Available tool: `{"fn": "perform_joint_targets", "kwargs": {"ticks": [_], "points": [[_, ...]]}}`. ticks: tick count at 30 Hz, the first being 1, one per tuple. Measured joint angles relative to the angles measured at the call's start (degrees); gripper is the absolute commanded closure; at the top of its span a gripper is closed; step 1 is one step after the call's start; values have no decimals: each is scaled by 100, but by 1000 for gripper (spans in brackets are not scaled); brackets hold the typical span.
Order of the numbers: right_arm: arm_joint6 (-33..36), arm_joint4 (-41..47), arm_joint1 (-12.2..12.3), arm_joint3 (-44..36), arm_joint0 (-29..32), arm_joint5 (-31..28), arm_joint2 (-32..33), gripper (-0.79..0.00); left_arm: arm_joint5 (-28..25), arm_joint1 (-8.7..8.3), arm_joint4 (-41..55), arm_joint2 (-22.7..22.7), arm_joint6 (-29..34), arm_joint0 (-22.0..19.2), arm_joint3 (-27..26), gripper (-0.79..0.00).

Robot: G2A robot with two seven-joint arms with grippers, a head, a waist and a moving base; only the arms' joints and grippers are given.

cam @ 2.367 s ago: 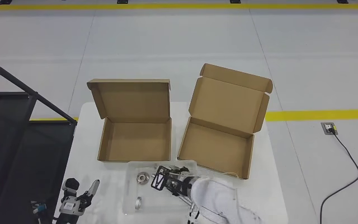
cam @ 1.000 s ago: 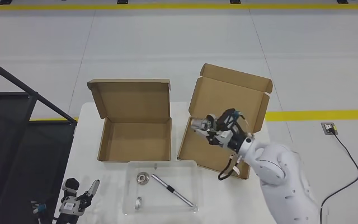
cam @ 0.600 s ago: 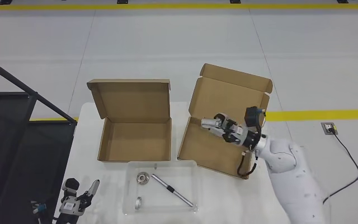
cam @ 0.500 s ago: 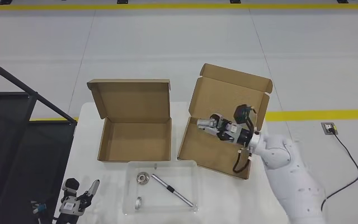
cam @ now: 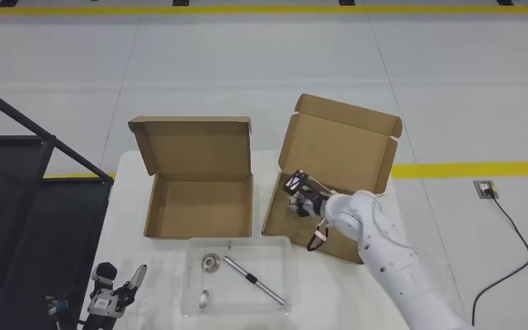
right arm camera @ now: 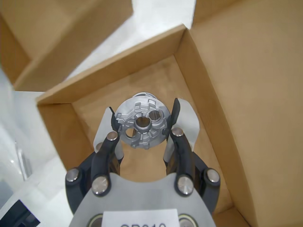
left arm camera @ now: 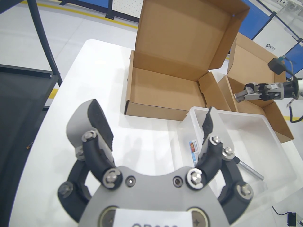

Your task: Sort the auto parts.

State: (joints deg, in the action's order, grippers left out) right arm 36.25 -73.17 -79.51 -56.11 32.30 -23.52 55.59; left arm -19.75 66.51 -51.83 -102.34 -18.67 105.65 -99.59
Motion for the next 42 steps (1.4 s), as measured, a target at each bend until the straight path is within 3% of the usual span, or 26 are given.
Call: {"fn": "perform_joint_targets", "kwargs": {"ticks": [3,4,5,6,7,8,15,19,22,28,32,38,40,42], "points": [[-16,-102,-99,308,-172,353,-211,0,0,0,0,0,0,0,0,-785],[-15,-137,-124,380,-211,426,-265,-34,0,0,0,0,0,0,0,-785],[-12,-154,-156,460,-254,486,-327,-283,0,0,0,0,0,0,0,-785],[-12,-154,-178,513,-284,511,-364,-419,0,0,0,0,0,0,0,-785],[-4,-156,-197,565,-314,532,-396,-686,0,0,0,0,0,0,0,-785],[5,-156,-220,624,-349,558,-430,-785,0,0,0,0,0,0,0,-785],[-132,-118,-261,684,-405,565,-425,-785,0,0,0,0,0,0,0,-785],[-332,-59,-158,186,-180,300,-194,-785,0,0,0,0,0,0,0,-785],[-307,-124,5,-756,310,-76,81,-785,0,0,0,0,0,0,0,-785],[438,-403,340,-3658,1998,-563,608,-785,0,0,0,0,0,0,0,-785],[840,-345,422,-5022,2916,-730,526,-785,0,0,0,0,0,0,0,-785],[1328,-432,281,-4867,2765,-339,-332,-785,0,0,0,0,0,0,0,-785],[1381,-392,199,-4590,2581,-168,-633,-671,0,0,0,0,0,0,0,-785],[1499,-328,94,-4220,2343,-24,-976,-656,0,0,0,0,0,0,0,-785]]}}
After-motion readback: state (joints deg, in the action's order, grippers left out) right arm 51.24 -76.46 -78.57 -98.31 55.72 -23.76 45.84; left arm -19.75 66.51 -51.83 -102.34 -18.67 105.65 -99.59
